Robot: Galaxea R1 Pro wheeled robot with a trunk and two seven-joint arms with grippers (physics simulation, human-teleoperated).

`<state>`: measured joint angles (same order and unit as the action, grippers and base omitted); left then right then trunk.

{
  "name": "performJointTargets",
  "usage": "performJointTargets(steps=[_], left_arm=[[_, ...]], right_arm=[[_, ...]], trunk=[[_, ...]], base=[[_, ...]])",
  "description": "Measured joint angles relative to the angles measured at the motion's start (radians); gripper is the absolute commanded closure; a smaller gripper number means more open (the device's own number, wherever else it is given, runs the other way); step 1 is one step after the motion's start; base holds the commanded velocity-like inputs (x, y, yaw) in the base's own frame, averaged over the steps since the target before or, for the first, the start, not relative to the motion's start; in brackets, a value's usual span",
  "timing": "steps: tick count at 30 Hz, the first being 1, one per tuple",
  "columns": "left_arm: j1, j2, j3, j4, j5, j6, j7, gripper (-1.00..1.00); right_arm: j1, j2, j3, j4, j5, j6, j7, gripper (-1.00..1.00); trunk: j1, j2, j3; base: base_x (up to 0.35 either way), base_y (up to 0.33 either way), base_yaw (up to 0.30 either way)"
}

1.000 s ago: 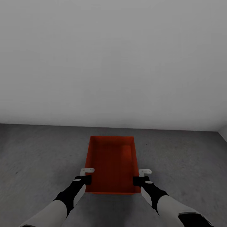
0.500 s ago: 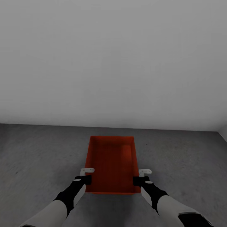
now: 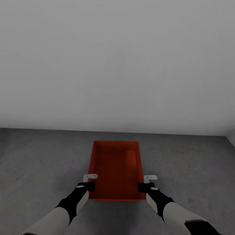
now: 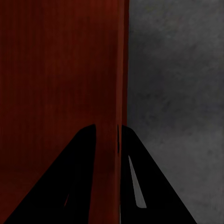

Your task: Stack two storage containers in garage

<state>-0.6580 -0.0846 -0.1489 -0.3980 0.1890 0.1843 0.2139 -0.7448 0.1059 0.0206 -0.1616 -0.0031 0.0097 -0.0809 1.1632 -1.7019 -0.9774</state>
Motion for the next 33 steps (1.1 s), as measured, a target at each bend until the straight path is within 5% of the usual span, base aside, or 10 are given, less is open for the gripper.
performJointTargets(steps=[3, 4, 5, 7, 33], left_arm=[[0.0, 0.0, 0.001, 0.0, -0.002, 0.0, -0.001, 1.0], [0.0, 0.001, 0.001, 0.0, -0.002, 0.0, -0.001, 1.0], [0.001, 0.001, 0.005, 0.005, 0.018, 0.0, 0.004, -1.0], [0.0, 0.002, 0.018, 0.002, -0.005, 0.004, 0.027, -1.0], [0.0, 0.0, 0.027, -0.006, -0.003, 0.004, 0.026, -1.0]], right_arm=[[0.0, 0.0, -0.001, 0.0, 0.0, -0.001, 0.0, 1.0], [0.0, 0.001, 0.0, 0.0, 0.001, 0.0, -0.001, -1.0], [-0.001, -0.002, -0.028, -0.006, 0.008, -0.002, -0.013, -1.0], [0.0, -0.007, -0.036, -0.005, 0.015, 0.0, -0.016, -1.0], [0.0, -0.007, -0.036, -0.006, 0.015, 0.0, -0.014, -1.0]], trunk=[[0.0, 0.0, 0.0], [0.0, 0.0, 0.0], [0.0, 0.0, 0.0], [0.0, 0.0, 0.0], [-0.004, 0.007, 0.003]], base=[[0.0, 0.0, 0.0], [0.0, 0.0, 0.0], [0.0, 0.0, 0.0], [0.0, 0.0, 0.0], [0.0, 0.0, 0.0]])
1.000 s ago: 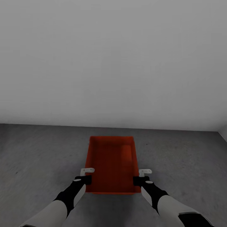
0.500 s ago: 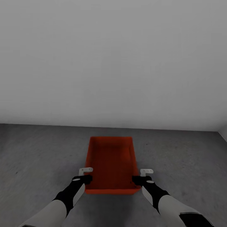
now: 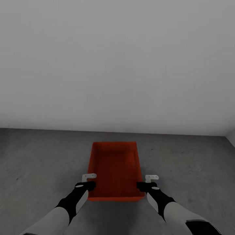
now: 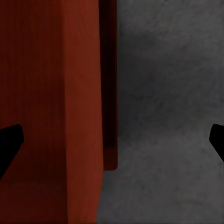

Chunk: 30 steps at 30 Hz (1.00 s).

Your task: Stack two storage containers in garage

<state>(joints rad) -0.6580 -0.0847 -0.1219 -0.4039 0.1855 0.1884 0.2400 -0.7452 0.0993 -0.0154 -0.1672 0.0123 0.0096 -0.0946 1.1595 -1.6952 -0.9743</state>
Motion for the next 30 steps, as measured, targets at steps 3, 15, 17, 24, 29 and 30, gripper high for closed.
performJointTargets(steps=[3, 15, 17, 24, 29, 30], left_arm=[[0.0, 0.0, 0.0, 0.001, 0.0, 0.0, 0.0, -1.0], [0.0, 0.001, 0.0, 0.001, 0.0, 0.002, -0.001, -1.0], [0.0, 0.001, 0.0, 0.001, 0.0, 0.002, -0.001, -1.0], [0.0, 0.001, 0.001, 0.001, 0.0, 0.002, -0.001, -1.0], [0.0, 0.002, 0.001, 0.0, 0.001, 0.002, -0.001, -1.0], [0.0, 0.002, 0.001, 0.0, 0.001, 0.002, -0.001, -1.0]], right_arm=[[0.0, 0.0, 0.0, 0.0, 0.0, 0.0, 0.0, -1.0], [0.0, 0.0, 0.001, -0.001, 0.004, -0.001, 0.001, -1.0], [0.0, 0.0, 0.001, -0.001, 0.005, -0.001, 0.001, -1.0], [0.0, 0.0, 0.001, -0.001, 0.006, -0.001, 0.001, -1.0], [0.0, 0.0, 0.001, -0.001, 0.006, 0.0, 0.001, -1.0], [0.0, 0.0, 0.001, -0.001, 0.006, 0.001, 0.001, -1.0]], trunk=[[-0.011, 0.021, 0.009], [-0.058, 0.105, 0.047], [-0.065, 0.119, 0.053], [-0.092, 0.168, 0.075], [-0.111, 0.203, 0.091], [-0.115, 0.21, 0.094]], base=[[0.0, 0.0, 0.0], [0.0, 0.0, 0.0], [0.0, 0.0, 0.0], [0.0, 0.0, 0.0], [0.0, 0.0, 0.0], [0.0, 0.0, 0.0]])
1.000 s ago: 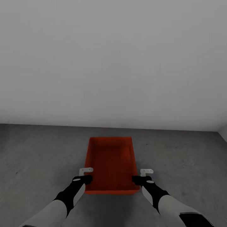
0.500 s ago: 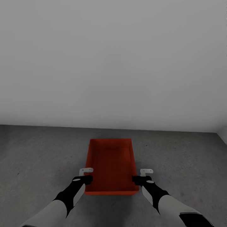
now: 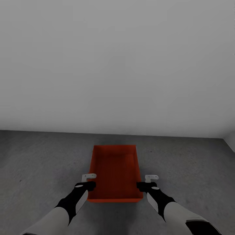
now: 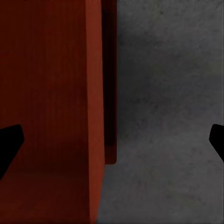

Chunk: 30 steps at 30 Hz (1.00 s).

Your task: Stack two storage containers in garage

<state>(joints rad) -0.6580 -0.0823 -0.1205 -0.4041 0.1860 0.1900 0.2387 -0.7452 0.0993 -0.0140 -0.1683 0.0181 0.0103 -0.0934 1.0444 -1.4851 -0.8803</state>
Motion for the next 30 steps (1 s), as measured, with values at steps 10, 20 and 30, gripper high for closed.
performJointTargets(steps=[10, 20, 30], left_arm=[[0.0, 0.002, 0.0, 0.0, -0.001, 0.0, 0.0, -1.0], [0.0, 0.003, 0.0, -0.002, -0.002, -0.001, 0.0, -1.0], [0.0, 0.003, 0.0, 0.0, -0.003, -0.002, 0.001, -1.0]], right_arm=[[0.0, 0.0, -0.001, 0.0, -0.001, -0.007, -0.003, -1.0], [0.0, -0.017, -0.002, -0.001, -0.003, -0.013, -0.006, -1.0], [0.0, -0.036, -0.001, -0.001, -0.007, -0.014, -0.009, -1.0]], trunk=[[-0.038, 0.07, 0.031], [-0.077, 0.14, 0.063], [-0.115, 0.21, 0.094]], base=[[0.0, 0.0, 0.0], [0.0, 0.0, 0.0], [0.0, 0.0, 0.0]])
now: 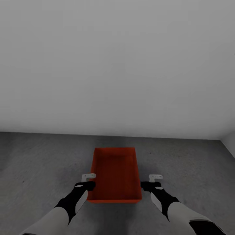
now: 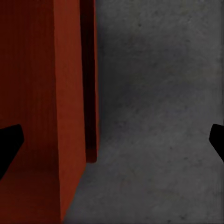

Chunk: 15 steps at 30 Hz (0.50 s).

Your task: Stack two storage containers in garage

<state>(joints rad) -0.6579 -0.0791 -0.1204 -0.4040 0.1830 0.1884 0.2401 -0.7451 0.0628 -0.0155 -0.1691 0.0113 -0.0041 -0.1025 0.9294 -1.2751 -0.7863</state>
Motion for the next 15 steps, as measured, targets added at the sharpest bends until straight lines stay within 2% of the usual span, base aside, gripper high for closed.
performJointTargets(steps=[15], left_arm=[[0.0, 0.0, 0.0, 0.002, 0.001, 0.0, 0.0, -1.0]], right_arm=[[0.0, 0.0, 0.0, 0.0, 0.0, 0.0, 0.0, -1.0]], trunk=[[-0.058, 0.105, 0.047]], base=[[0.0, 0.0, 0.0]])
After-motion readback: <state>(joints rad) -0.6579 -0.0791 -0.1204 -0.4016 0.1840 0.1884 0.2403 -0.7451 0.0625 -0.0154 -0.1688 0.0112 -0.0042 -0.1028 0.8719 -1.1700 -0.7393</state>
